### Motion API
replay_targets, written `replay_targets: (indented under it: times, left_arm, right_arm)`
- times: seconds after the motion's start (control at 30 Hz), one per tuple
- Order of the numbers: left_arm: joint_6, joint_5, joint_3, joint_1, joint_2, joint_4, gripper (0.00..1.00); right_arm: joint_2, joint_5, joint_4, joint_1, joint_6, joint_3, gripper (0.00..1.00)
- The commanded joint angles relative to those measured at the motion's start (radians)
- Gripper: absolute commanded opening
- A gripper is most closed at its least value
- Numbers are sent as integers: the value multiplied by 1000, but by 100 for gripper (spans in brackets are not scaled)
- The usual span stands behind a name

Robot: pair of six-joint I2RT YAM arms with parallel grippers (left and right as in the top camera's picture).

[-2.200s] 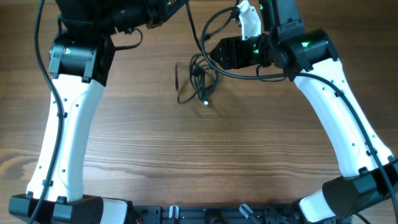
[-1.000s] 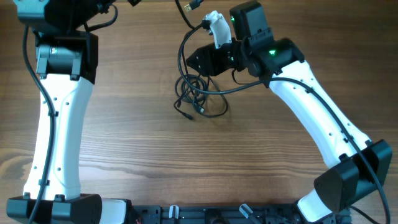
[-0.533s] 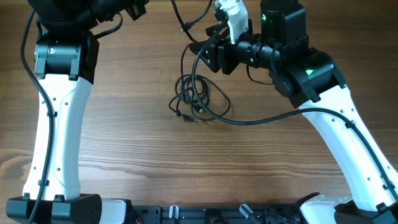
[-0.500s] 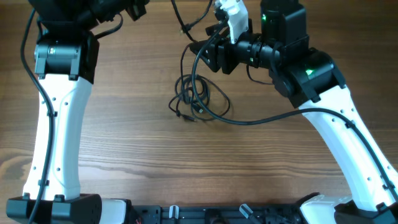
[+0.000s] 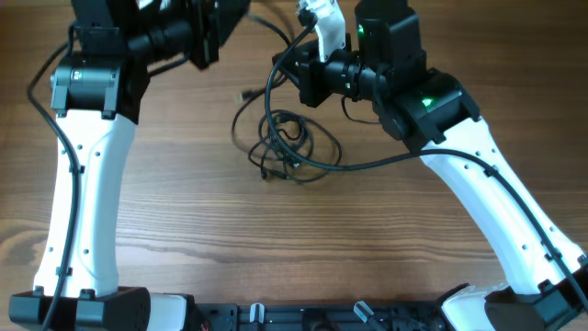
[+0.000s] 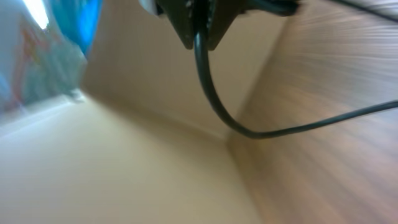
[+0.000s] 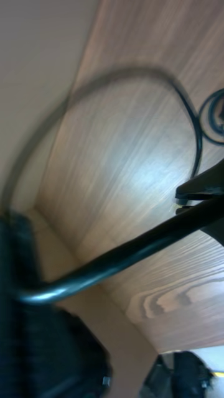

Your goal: Untangle cables

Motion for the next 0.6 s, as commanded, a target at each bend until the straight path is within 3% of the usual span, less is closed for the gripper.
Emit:
replay_targets:
  times: [0.0,0.03,0.07,0.1,0.2,0.37,0.57]
  left_arm:
    - [138,-216,1,-5,-14,-105,40]
    - [194,-300,1,-6,-14,-147,73]
    - [227,-341,1,-6,-14,-171,89]
    - [259,-381,1,-6,-13,-200,97]
    - [382,-468,1,-6,-4,-287,100]
    - [632,-456,0,-11,50,-374,100]
    - [754,-422,-12,-54,113,-393,96]
  right_arm:
    - [5,79,-65,0,57,7,4]
    - [5,116,-113,0,57,7,4]
    - [3,132,-137,0,59,12,4]
    - [3,152,-162,0,61,21,4]
    - [3,246,-259,-2,63,111,4]
    - [3,310,-349,-29,64,360,4]
    - [21,422,-292,-31,344,397,4]
